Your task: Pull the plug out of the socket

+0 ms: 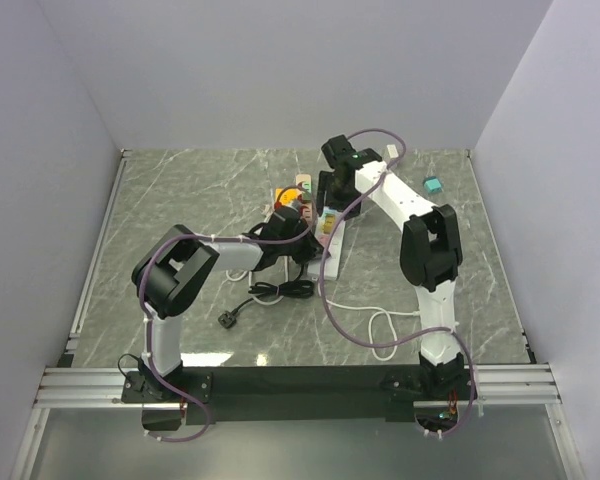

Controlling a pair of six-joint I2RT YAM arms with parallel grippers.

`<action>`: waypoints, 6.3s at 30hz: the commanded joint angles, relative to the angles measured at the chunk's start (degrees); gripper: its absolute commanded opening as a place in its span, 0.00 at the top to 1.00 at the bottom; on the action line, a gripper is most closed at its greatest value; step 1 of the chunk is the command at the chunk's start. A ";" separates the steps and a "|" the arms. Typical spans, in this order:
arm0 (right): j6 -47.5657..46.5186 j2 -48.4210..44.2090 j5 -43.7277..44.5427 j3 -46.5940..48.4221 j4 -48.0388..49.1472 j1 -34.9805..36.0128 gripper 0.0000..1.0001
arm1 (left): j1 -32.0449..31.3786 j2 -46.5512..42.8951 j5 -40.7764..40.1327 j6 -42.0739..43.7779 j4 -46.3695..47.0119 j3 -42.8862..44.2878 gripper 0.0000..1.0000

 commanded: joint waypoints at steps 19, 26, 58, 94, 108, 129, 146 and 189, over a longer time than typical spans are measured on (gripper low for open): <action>2.80 5.10 2.35 1.26 0.69 1.26 0.99 | 0.24 2.03 -2.84 2.24 -12.23 -0.44 1.00; 1.48 2.99 2.09 0.02 0.78 1.26 1.00 | 0.59 0.89 -6.00 3.03 -15.91 6.42 1.00; 0.16 -5.26 -5.38 5.12 -5.72 1.00 1.00 | 1.03 11.00 -11.02 3.03 -22.61 1.50 1.00; 36.28 0.96 -9.88 -9.39 34.53 -30.64 1.00 | -0.38 2.91 -0.65 9.01 -24.37 13.45 1.00; 36.55 10.47 -12.23 3.72 33.48 -34.33 0.29 | -0.38 6.77 0.23 9.10 -27.27 17.85 1.00; 2.47 -0.27 -8.05 7.82 7.22 -14.30 0.25 | 1.20 7.40 -1.79 6.99 -24.81 13.73 1.00; -5.20 9.76 0.77 16.46 -0.63 -5.33 0.25 | 1.38 1.07 -1.88 3.56 -17.51 6.69 1.00; -5.29 17.49 2.96 22.96 -1.77 -1.90 0.51 | 0.24 3.88 -0.12 4.18 -18.39 6.95 1.00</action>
